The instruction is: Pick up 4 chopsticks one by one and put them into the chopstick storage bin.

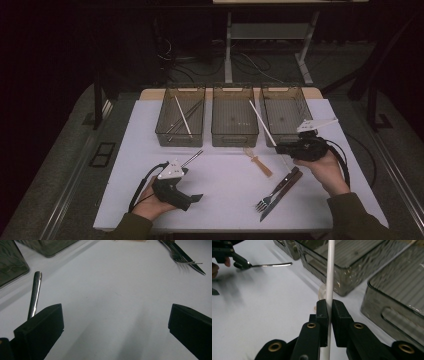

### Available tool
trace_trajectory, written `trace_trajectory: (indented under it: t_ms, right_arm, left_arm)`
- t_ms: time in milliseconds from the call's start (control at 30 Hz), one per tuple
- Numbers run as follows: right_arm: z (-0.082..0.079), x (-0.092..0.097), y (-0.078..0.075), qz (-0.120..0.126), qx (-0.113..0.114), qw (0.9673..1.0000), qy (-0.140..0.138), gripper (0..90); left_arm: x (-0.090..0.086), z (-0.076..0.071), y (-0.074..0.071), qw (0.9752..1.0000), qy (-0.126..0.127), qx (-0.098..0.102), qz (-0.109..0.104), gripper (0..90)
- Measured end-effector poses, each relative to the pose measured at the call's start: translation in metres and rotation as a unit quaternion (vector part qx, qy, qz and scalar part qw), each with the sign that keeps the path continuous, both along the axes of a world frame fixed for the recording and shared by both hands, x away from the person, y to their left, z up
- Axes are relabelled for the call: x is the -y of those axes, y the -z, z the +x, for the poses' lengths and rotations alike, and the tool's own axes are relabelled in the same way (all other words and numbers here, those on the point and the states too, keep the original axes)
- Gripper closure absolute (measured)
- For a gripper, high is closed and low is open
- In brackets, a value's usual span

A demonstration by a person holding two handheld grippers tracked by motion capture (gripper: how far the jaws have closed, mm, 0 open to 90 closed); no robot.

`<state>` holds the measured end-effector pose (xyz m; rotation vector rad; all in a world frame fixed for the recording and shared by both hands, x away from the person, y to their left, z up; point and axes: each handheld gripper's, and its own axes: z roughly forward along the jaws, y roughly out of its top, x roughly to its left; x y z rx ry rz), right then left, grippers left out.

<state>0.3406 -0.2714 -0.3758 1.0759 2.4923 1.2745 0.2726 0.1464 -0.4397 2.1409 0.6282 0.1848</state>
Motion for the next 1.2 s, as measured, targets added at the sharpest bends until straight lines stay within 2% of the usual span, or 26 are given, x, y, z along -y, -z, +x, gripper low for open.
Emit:
trace_trajectory:
  t_ms: [333,633,833,1200]
  right_arm:
    - [0.014,-0.037,-0.004,0.037,0.012,0.9992,-0.012,84.1]
    - [0.032,-0.080,-0.013,0.043,0.016,0.9985,-0.029,84.0]
    - [0.048,-0.104,-0.023,0.057,0.019,0.9978,-0.029,84.0]
    - [0.072,-0.149,-0.036,0.061,0.032,0.9974,-0.023,84.0]
  left_arm:
    - [0.000,0.000,0.000,1.0000,-0.001,-0.001,-0.001,0.0]
    - [0.000,0.000,0.000,1.0000,0.001,0.000,-0.003,0.0]
    - [0.001,0.000,0.000,1.0000,0.002,0.000,-0.002,0.0]
    - [0.001,0.000,0.000,1.0000,0.005,0.001,-0.002,0.0]
